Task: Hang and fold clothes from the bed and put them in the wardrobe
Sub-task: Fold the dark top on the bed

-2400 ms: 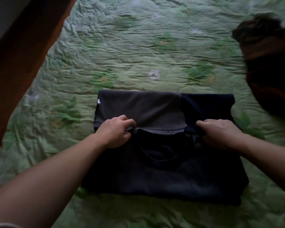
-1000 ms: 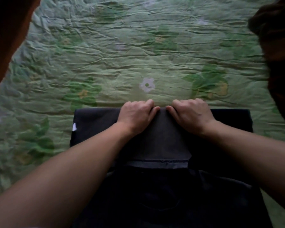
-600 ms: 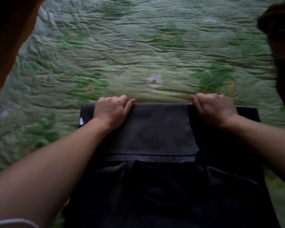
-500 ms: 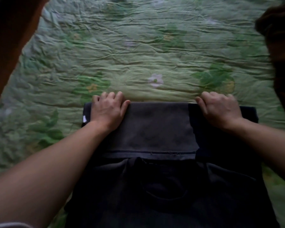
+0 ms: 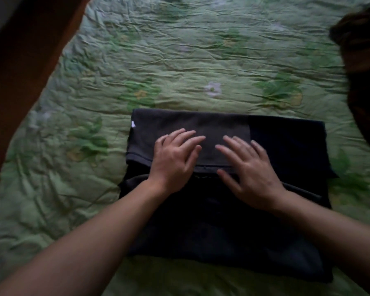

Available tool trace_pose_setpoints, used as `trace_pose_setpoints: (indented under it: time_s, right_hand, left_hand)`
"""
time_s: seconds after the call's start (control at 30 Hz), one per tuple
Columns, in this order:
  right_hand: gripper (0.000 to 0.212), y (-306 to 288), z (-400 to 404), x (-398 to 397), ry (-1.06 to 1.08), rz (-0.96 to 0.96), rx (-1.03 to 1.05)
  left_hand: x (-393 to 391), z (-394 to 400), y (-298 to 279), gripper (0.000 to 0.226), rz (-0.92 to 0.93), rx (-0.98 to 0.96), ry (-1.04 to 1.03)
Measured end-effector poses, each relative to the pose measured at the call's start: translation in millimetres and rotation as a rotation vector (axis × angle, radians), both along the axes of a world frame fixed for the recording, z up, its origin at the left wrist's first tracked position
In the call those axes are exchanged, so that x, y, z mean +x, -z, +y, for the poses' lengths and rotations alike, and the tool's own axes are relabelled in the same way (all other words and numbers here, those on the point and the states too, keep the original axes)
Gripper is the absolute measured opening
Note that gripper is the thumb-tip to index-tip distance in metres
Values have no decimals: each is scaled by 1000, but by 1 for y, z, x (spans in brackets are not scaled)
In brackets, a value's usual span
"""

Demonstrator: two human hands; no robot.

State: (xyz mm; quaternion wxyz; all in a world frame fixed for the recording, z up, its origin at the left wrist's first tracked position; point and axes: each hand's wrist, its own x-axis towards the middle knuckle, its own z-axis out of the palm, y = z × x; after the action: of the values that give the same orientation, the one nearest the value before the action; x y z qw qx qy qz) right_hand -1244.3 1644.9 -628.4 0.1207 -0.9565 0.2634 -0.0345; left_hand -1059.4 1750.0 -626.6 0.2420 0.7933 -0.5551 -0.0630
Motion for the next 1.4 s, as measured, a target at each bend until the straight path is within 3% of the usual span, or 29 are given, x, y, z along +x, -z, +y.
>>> trace_pose_setpoints:
  time_s: [0.07,0.17,0.27,0.37,0.53,0.6,0.7,0.87,1.0,1.13,1.4]
  right_hand:
    - [59,7,20,-17,-85,112,-26]
    - [60,13,34,-36,-61,177,-41]
    - [64,7,46,-48,-127,142,-47]
    - [73,8,62,-71,-205,164,-22]
    - [92,14,77,-117,-235,214,-34]
    - [93,16,80,-130,-252,251,-38]
    - [88,14,79,-138,-247,255,-49]
    - [71,12,70,-148,-251,234,-102]
    - [55,0,51,-144,-256,160,-89]
    - [23,-37,16,-121,-40,101,53]
    - [7,-80,-61,-86,365,41,189]
  left_hand:
    - [-10,14,-6,34,-36,-67,91]
    - [-15,39,7,32,-157,33,244]
    - [-11,55,19,37,-93,134,138]
    - [-19,62,12,44,-18,79,-24]
    - [-63,97,10,32,-152,-5,178]
    - [-75,107,10,47,-140,186,243]
    - [-82,118,9,92,-132,555,299]
    - [-70,126,-2,113,-254,714,342]
    - [-46,135,-10,98,-217,679,247]
    - [-22,123,-35,38,-142,425,134]
    - [39,70,-62,20,-46,384,-156]
